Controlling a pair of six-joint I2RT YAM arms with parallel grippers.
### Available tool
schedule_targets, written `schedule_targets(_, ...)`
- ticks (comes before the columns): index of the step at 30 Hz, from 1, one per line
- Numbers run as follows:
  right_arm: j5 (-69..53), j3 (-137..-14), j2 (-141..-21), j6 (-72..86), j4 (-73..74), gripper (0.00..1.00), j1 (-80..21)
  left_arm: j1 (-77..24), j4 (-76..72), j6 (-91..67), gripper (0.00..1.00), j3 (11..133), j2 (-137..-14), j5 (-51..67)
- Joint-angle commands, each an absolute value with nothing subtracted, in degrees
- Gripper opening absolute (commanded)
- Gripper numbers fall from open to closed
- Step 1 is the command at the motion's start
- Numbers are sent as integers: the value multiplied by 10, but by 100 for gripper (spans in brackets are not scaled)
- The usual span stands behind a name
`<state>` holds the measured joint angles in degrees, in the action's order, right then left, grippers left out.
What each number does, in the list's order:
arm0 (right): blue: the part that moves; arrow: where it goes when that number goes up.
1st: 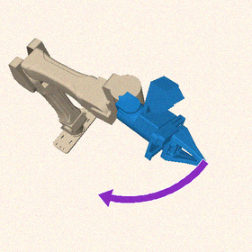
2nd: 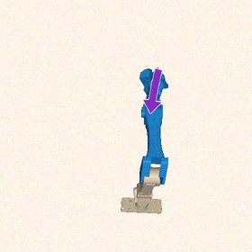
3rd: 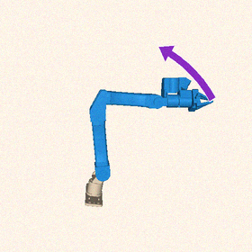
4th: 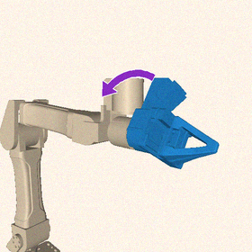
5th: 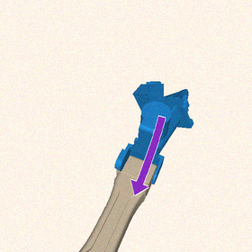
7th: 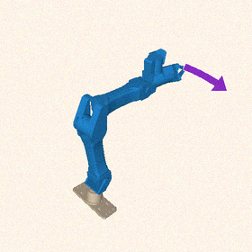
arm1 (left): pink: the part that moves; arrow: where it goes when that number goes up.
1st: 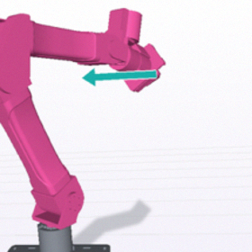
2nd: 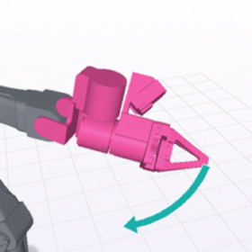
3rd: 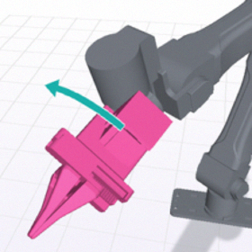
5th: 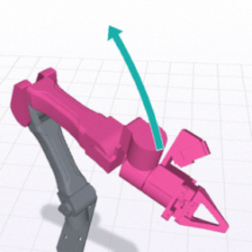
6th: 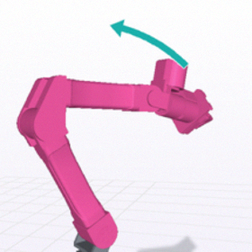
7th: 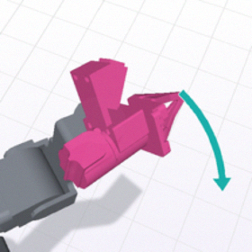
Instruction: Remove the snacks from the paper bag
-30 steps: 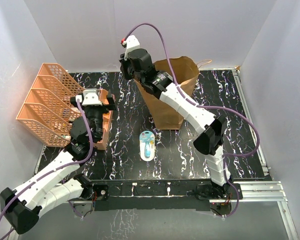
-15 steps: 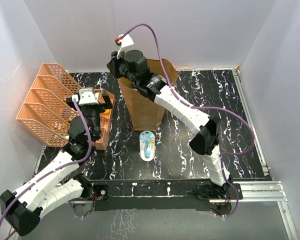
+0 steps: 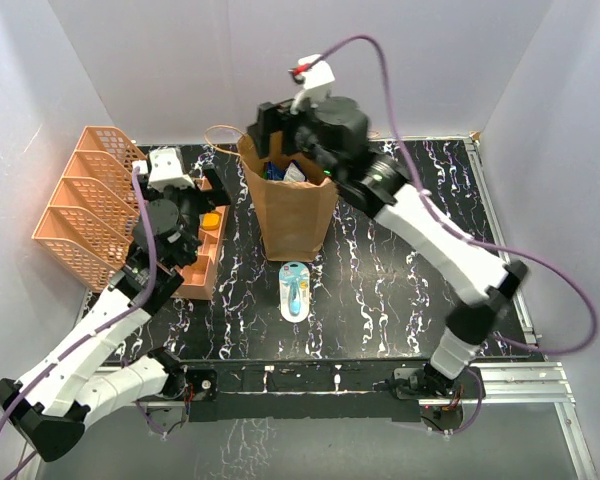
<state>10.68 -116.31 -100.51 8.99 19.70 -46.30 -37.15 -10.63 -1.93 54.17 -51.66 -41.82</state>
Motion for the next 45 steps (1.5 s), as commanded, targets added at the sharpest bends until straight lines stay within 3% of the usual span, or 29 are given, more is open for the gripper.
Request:
schedule_targets(1,124,-1042,-849,72,186,91,-461,-367,90,-151,98,674,-562,-305)
schedule_targets(8,219,-873,-656,75,205,94,-460,-354,267,-248,98,849,-681,-208)
schedule_targets(10,245,-854,-625,70,216,95,-460,-319,305,-272,98,891,-711,-180)
schedule_targets(13,272,-845,-598,62,241,95,-461,-208,345,-316,98,939,-759,-43)
schedule_targets(19,264,-845,-574,69,275,95,-461,-45,235,-420,98,882,-781,207)
schedule_targets(23,253,-837,-557,83,284,95,-461,5,82,-534,85,811,-816,344)
schedule_targets(30,239,-834,-544,103,287,95,-460,6,17,-562,84,812,-863,349)
schedule_targets(38,230,-838,-562,109,283,95,-461,6,-53,-606,49,819,-911,364)
schedule_targets(45,229,-847,-580,109,278,95,-461,6,-68,-628,37,842,-941,393)
